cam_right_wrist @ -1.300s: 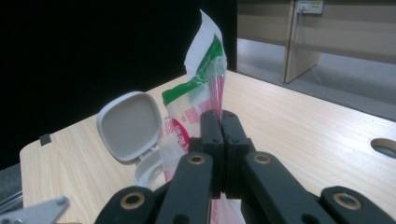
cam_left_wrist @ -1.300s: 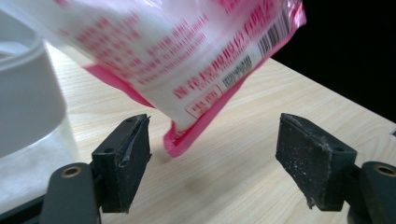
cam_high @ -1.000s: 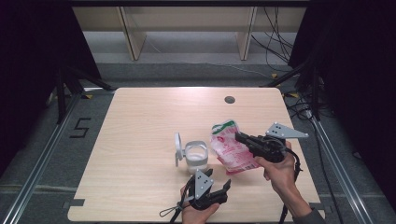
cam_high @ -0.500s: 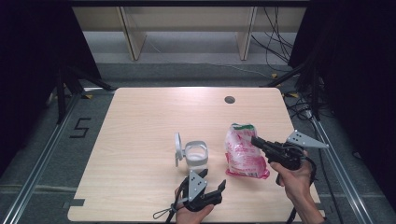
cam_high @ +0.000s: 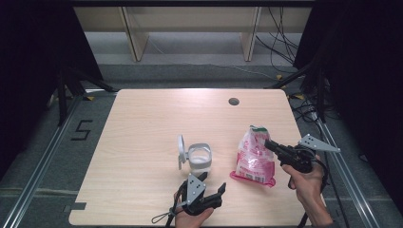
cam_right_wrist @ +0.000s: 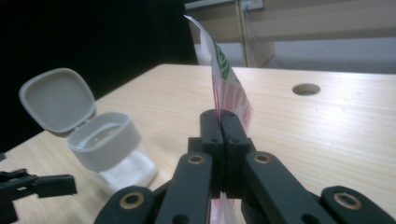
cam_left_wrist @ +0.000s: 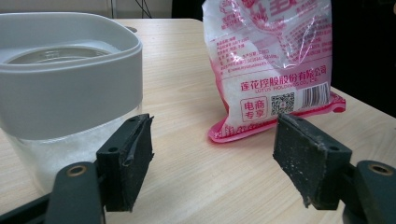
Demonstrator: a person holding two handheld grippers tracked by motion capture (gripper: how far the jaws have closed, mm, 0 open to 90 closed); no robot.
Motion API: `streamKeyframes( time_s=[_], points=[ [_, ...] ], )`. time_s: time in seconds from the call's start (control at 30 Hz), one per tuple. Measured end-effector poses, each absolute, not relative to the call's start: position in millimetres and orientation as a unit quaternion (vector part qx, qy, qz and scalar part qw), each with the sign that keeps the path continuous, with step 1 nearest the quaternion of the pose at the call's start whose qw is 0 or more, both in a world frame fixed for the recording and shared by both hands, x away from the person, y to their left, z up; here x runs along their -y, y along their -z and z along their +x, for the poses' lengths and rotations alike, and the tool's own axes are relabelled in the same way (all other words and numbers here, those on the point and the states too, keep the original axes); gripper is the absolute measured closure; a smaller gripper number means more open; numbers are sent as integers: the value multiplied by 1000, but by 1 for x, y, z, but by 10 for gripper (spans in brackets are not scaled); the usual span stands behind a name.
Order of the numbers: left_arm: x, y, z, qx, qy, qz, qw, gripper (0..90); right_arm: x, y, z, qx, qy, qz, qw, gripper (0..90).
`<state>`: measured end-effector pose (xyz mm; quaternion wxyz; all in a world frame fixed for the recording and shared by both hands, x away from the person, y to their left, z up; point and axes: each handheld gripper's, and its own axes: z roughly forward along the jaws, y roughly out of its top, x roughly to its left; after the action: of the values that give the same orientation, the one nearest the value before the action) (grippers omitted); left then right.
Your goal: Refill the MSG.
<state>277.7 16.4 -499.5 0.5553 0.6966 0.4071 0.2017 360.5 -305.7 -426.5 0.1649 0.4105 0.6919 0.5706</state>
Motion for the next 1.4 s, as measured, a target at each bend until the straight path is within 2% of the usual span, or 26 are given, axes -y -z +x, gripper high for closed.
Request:
streamKeyframes(
  time_s=[0.1,0.2,0.23,0.3,0.33,0.47,0.53,0.7,0.73,0.8,0.9,0.93,0.97,1.03,1.07,1.2,1.4],
  points=[
    [-18,499,277,-409,-203,695,556,270,307,431,361,-679,-576,429,151,900],
    [-21,500,278,-411,-205,695,553,270,313,435,366,-686,-570,418,174,900],
    [-21,501,279,-409,-203,692,560,270,311,435,364,-682,-565,437,159,900],
    [-22,500,278,-414,-206,694,553,270,314,437,367,-685,-563,434,159,900],
    [-22,500,278,-414,-206,692,554,270,315,440,369,-685,-564,428,173,900],
    [-24,500,278,-412,-206,690,559,270,316,444,369,-681,-557,449,158,900],
    [-25,499,278,-416,-208,691,553,270,319,446,372,-690,-552,434,175,900],
    [-27,500,279,-417,-209,688,557,269,322,450,373,-690,-541,450,171,900],
    [-27,500,278,-422,-208,685,556,269,324,452,375,-692,-540,442,185,900],
    [-28,500,278,-421,-210,686,555,271,324,454,374,-689,-535,460,168,900],
    [-28,501,279,-420,-209,684,559,271,330,459,379,-694,-530,453,182,900],
    [-28,501,279,-420,-209,684,559,271,328,459,377,-684,-532,469,169,898],
    [-28,500,278,-422,-209,686,554,271,331,460,380,-692,-529,456,183,897],
    [-27,502,279,-421,-207,688,554,270,330,461,378,-685,-530,471,167,893],
    [-27,502,279,-419,-206,691,552,271,332,462,380,-690,-524,466,179,892],
    [-25,504,279,-417,-206,689,556,270,331,461,377,-682,-524,483,164,887],
    [-29,503,278,-424,-208,686,554,270,335,465,380,-683,-518,483,180,872]
  ],
)
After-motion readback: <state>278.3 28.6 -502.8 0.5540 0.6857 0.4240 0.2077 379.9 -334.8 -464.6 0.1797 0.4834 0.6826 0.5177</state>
